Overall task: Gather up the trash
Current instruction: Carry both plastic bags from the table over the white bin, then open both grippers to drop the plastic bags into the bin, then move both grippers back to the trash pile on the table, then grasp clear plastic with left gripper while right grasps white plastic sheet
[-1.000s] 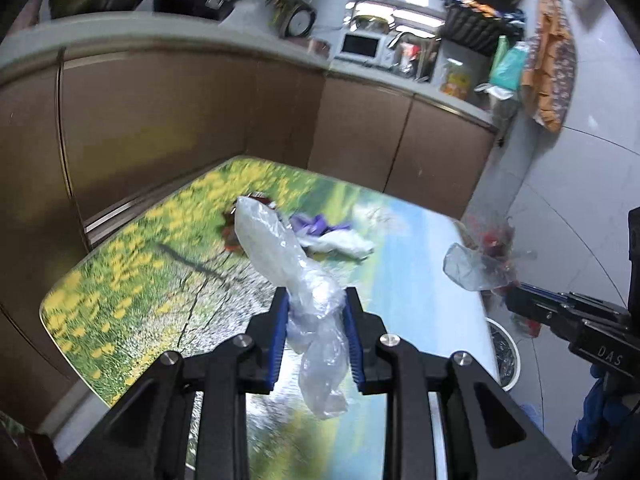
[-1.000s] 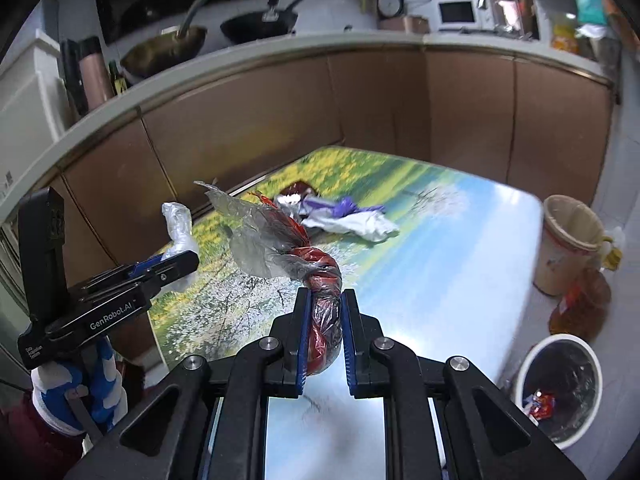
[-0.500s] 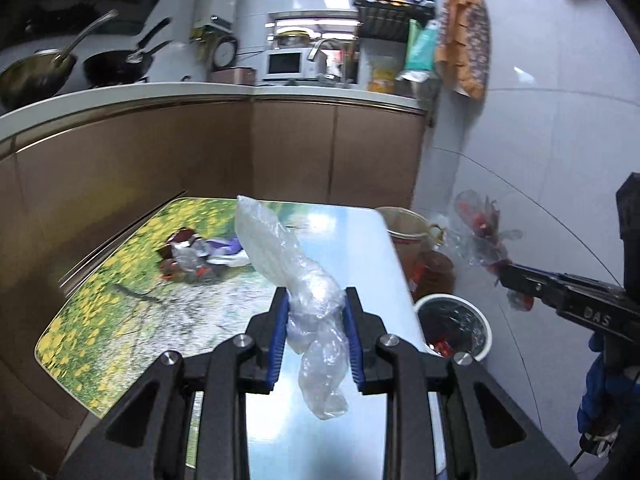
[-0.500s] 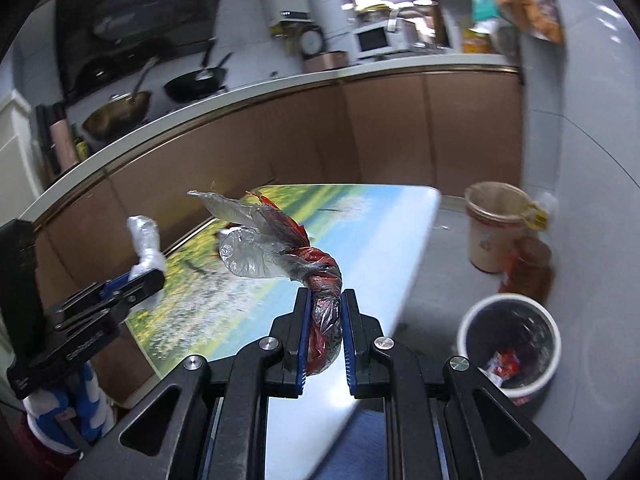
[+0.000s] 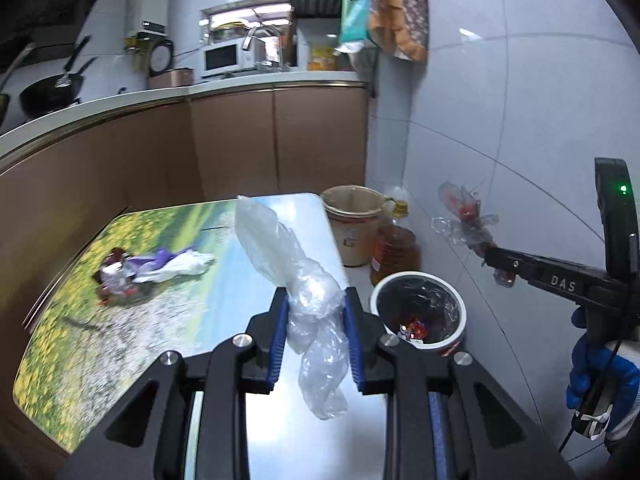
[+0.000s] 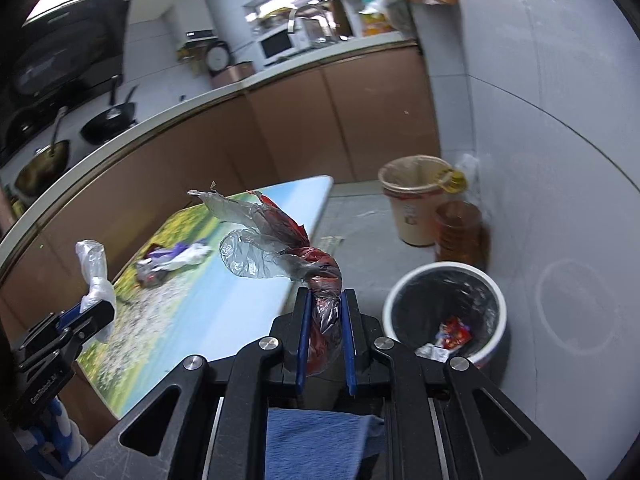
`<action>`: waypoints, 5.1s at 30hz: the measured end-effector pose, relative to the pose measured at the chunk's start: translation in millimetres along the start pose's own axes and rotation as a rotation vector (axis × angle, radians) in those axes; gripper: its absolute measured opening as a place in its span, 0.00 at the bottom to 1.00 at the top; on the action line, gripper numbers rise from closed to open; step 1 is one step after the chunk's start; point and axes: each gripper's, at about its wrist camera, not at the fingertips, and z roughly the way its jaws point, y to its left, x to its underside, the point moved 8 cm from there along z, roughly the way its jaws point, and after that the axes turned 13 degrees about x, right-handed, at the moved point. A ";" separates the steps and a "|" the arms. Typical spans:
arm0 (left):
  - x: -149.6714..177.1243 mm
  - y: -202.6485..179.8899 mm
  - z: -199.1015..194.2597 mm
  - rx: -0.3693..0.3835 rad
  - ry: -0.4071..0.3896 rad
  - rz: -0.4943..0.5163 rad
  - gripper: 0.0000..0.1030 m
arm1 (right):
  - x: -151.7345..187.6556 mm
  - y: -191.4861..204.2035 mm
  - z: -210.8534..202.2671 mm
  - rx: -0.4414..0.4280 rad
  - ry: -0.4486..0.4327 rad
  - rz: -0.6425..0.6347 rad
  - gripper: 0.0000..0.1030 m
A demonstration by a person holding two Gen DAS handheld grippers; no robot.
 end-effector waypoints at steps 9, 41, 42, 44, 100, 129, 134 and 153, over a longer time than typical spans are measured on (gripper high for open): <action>-14.2 -30.0 88.7 0.076 0.130 0.062 0.25 | 3.4 -45.9 42.5 0.091 0.046 0.071 0.14; 9.0 -97.2 391.5 0.051 0.535 0.285 0.45 | 33.5 -177.1 248.7 0.334 0.274 0.249 0.34; 4.5 -96.5 386.7 0.051 0.519 0.275 0.45 | 32.2 -176.1 244.7 0.337 0.267 0.245 0.35; -6.0 -94.9 377.6 0.051 0.487 0.257 0.45 | 28.5 -174.2 236.8 0.336 0.252 0.246 0.36; -4.6 172.4 -85.8 -0.225 -0.078 -0.242 0.51 | -70.0 137.9 -85.0 -0.069 -0.261 -0.218 0.60; 59.4 366.6 51.9 -0.105 -0.070 -0.822 0.51 | -17.7 304.0 166.0 -0.250 0.122 -0.524 0.60; 61.1 380.2 57.5 -0.110 -0.086 -0.877 0.51 | -8.5 332.7 199.1 -0.274 0.152 -0.578 0.61; 74.9 385.3 80.3 -0.096 -0.060 -0.913 0.17 | 10.1 354.7 243.6 -0.259 0.223 -0.604 0.30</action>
